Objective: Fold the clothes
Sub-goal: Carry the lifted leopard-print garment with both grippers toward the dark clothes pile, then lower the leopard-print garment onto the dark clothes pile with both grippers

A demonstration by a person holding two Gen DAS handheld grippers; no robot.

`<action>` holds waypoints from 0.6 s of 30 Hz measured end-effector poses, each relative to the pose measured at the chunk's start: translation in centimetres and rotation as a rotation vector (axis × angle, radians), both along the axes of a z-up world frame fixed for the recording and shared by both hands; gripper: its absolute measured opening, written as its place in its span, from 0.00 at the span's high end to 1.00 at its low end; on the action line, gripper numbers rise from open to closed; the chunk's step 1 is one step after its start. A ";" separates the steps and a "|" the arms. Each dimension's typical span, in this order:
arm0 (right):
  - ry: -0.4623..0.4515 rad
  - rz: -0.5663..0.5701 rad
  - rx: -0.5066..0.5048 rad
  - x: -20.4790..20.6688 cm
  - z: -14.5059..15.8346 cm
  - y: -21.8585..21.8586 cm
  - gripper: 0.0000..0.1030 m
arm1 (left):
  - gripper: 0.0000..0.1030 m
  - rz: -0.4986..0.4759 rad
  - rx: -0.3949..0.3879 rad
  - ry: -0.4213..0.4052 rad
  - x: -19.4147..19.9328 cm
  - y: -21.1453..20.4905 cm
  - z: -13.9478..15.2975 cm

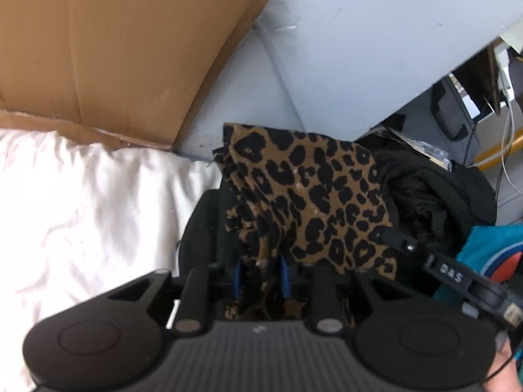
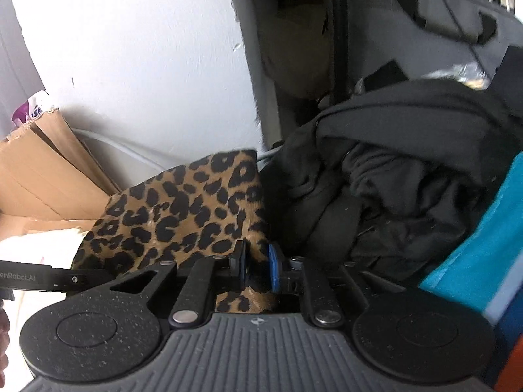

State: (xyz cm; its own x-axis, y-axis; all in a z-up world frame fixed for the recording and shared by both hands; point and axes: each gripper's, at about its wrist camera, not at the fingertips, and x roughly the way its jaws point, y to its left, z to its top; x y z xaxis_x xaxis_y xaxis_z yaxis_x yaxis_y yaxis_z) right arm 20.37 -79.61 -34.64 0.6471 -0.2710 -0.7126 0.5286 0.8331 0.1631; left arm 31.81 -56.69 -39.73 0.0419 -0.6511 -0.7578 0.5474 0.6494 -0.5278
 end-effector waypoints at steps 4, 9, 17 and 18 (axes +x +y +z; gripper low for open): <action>-0.032 -0.003 -0.027 -1.3 0.7 0.6 0.86 | 0.69 0.003 0.025 -0.012 0.3 0.5 0.7; -0.053 0.028 -0.019 -2.6 0.4 1.7 0.86 | 0.70 -0.033 0.058 -0.117 -0.1 1.0 2.8; -0.085 0.078 -0.006 -4.6 -0.1 3.4 0.62 | 0.79 -0.159 -0.003 -0.290 -1.1 -0.1 7.1; -0.089 0.084 -0.005 -4.8 -0.1 3.6 0.62 | 0.81 -0.190 -0.025 -0.307 -1.5 -0.5 7.2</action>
